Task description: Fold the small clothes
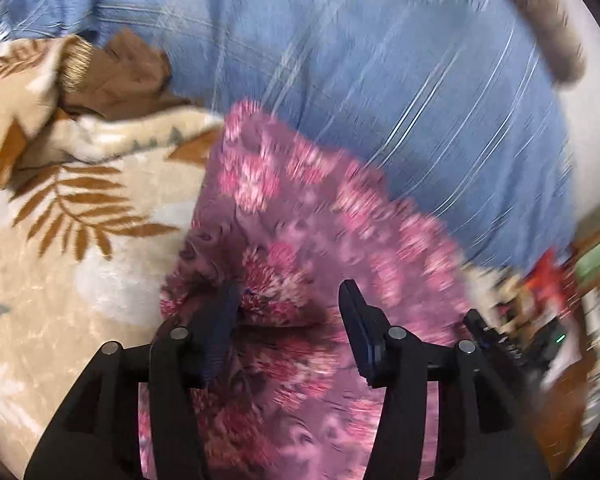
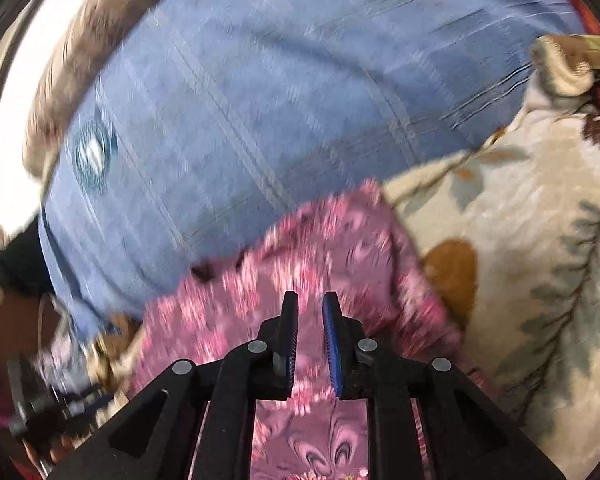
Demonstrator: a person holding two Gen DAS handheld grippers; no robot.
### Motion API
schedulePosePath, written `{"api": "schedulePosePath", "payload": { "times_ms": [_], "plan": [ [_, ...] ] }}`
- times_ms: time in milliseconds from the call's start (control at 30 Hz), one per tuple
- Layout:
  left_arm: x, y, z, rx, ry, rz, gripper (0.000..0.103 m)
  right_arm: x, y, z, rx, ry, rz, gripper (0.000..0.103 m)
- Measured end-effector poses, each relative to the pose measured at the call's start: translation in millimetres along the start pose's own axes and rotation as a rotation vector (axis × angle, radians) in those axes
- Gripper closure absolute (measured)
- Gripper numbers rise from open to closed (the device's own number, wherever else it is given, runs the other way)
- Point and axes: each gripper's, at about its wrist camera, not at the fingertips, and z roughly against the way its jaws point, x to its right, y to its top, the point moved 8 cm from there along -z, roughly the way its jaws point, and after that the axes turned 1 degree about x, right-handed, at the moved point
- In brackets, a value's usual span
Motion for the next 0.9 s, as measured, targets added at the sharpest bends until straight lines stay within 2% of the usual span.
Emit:
{"api": "schedulePosePath", "payload": {
  "times_ms": [33, 67, 100, 133, 167, 300, 400, 567, 700, 767, 900],
  "plan": [
    [-3, -7, -16, -0.057, 0.042, -0.019, 0.052, 10, -10, -10, -0.068, -0.027, -0.007, 0.081],
    [-8, -14, -28, -0.107, 0.075, -0.032, 0.052, 15, -15, -12, -0.065, -0.014, -0.01, 0.082],
    [-6, -15, -29, -0.08, 0.085, -0.061, 0.052, 15, -14, -6, -0.03, 0.011, -0.012, 0.083],
    [-4, -15, -23, -0.058, 0.097, -0.09, 0.052, 17, -17, -5, -0.056, 0.018, -0.025, 0.083],
    [-3, -20, -19, -0.082, 0.109, -0.11, 0.052, 19, -17, -1, -0.064, 0.029, -0.042, 0.083],
    [-5, -39, 3, -0.12, 0.077, -0.122, 0.052, 24, -28, 16, -0.121, 0.041, -0.047, 0.083],
    [-16, -62, 28, -0.152, 0.09, -0.14, 0.052, 20, -55, 34, -0.161, 0.04, 0.001, 0.083],
    [-45, -107, 74, -0.175, 0.065, -0.123, 0.052, 22, -108, 86, -0.214, 0.051, 0.072, 0.081],
    [-72, -143, 105, -0.181, 0.086, -0.143, 0.051, 35, -142, 129, -0.203, 0.039, 0.104, 0.08],
    [-85, -162, 115, -0.202, 0.078, -0.14, 0.051, 48, -149, 155, -0.154, -0.025, 0.099, 0.077],
    [-92, -199, 122, -0.254, 0.02, -0.121, 0.051, 81, -151, 204, -0.04, -0.126, 0.066, 0.056]
  ]
}}
